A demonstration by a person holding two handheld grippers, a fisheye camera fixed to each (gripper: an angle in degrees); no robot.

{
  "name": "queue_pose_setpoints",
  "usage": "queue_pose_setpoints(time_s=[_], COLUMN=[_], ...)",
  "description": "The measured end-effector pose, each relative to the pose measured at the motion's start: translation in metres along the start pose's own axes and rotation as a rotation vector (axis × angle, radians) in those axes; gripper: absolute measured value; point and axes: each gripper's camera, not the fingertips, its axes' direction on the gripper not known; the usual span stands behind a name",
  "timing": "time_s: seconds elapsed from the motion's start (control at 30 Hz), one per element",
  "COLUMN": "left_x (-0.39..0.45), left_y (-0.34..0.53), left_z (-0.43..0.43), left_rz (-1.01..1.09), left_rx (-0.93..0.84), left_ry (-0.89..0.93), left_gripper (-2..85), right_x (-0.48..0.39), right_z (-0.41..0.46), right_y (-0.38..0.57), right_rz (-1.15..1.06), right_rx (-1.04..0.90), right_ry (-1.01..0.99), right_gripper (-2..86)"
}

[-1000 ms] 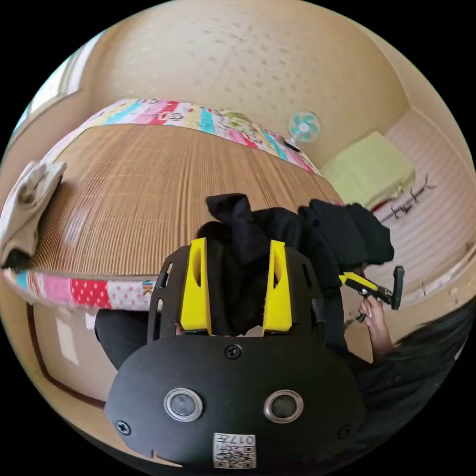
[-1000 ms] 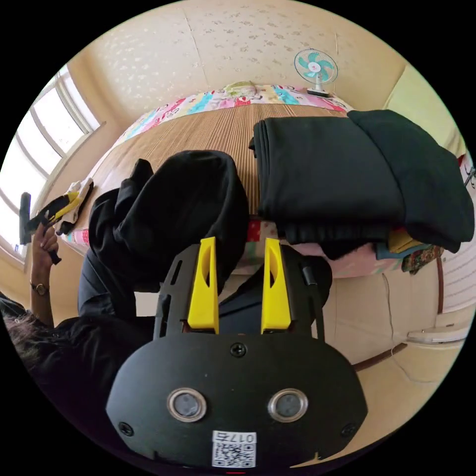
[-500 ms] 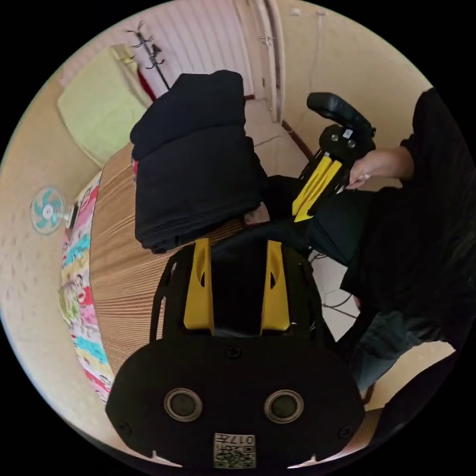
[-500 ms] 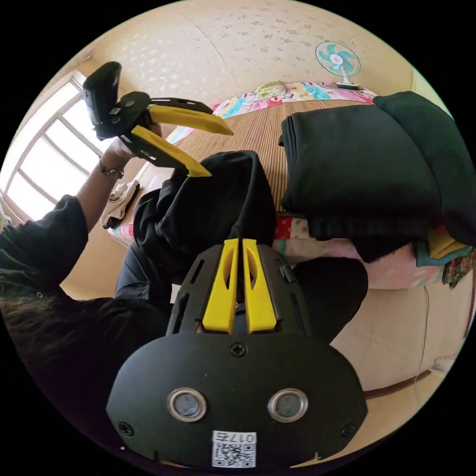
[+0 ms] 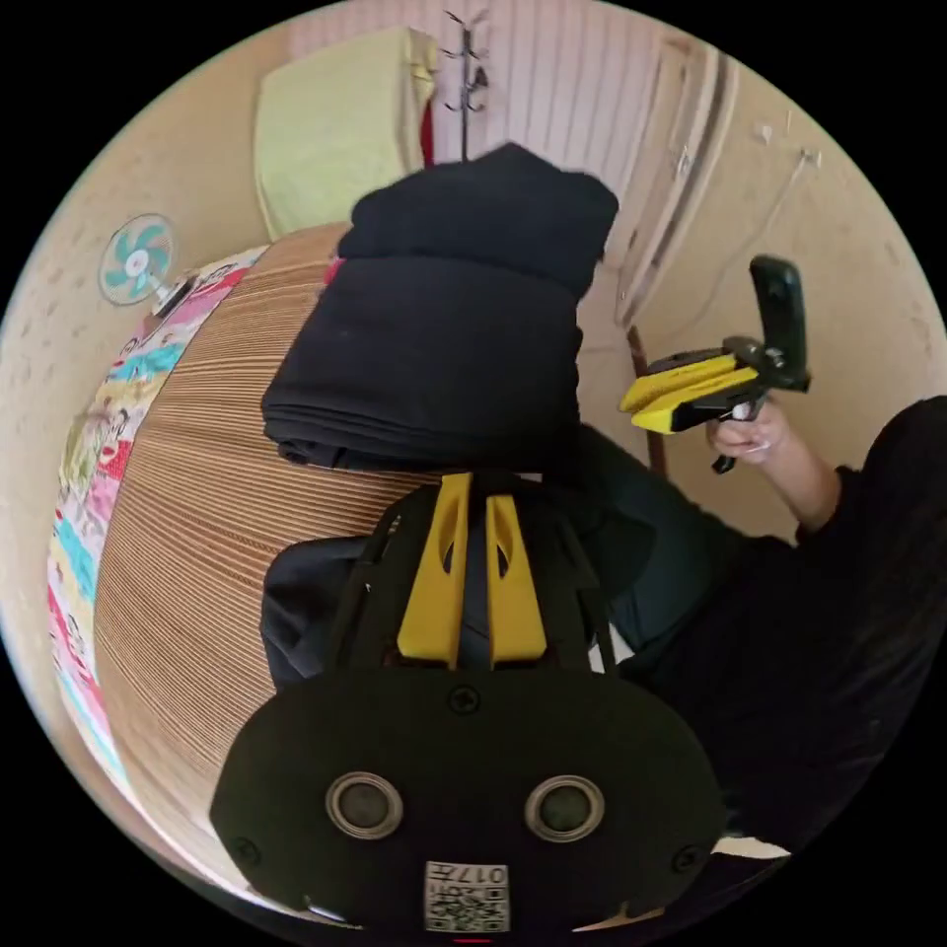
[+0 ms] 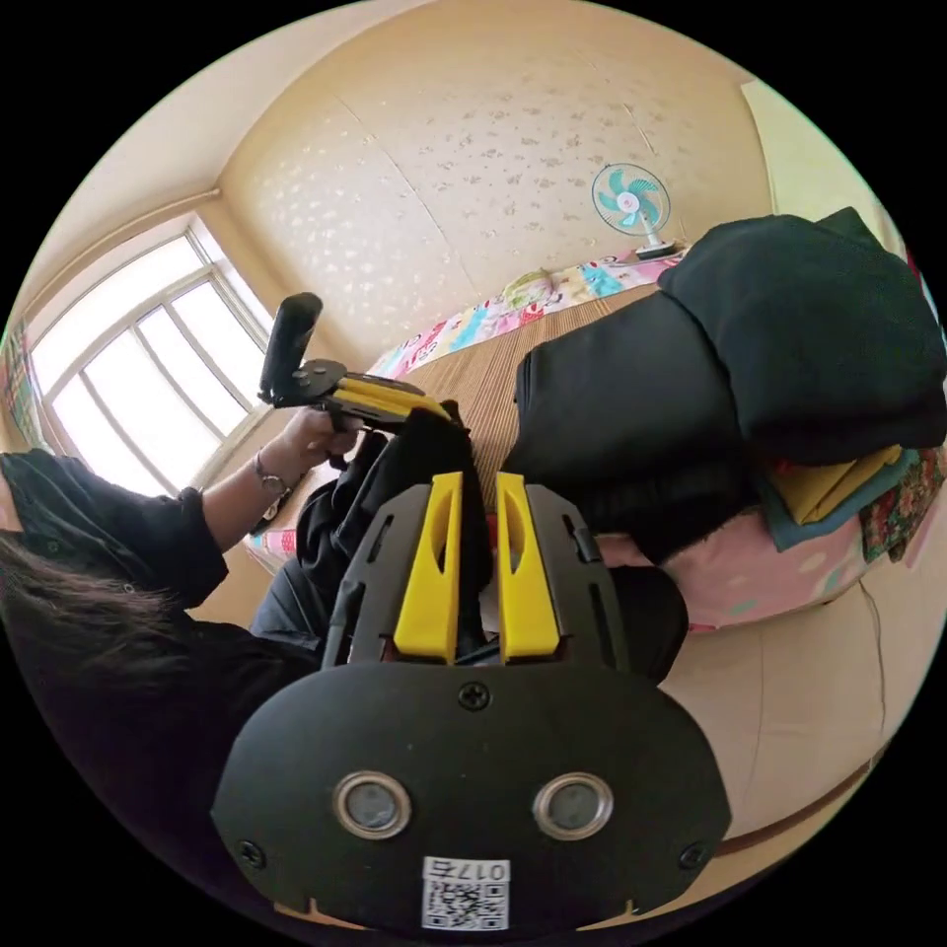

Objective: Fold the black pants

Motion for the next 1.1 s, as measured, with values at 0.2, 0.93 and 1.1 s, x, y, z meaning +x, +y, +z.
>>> queue_pose_setpoints(time_s=[0.2, 0.93, 1.1], left_x=[0.024, 0.236, 0.269], left_y=[0.05, 0.148, 0.119], left_z=[-0.132, -0.487, -0.569], left_rz=[-0.236, -0.278, -0.282], left_rx=[0.399, 1.427, 1.508], left_ry=[-0.118, -0.539, -0.805], left_gripper=[0.2, 1.2, 2.1], right_x=[0.0, -0.257, -0.383], right_z=[-0.05, -0.123, -0.21], right_y=[0.051, -0.074, -0.116], right_rz=[-0.112, -0.688, -0.712], right_rx=[0.181, 0.662, 0.837], right_ry=[-0.1, -0.173, -0.026], right_gripper=[12.7, 5.5, 5.6])
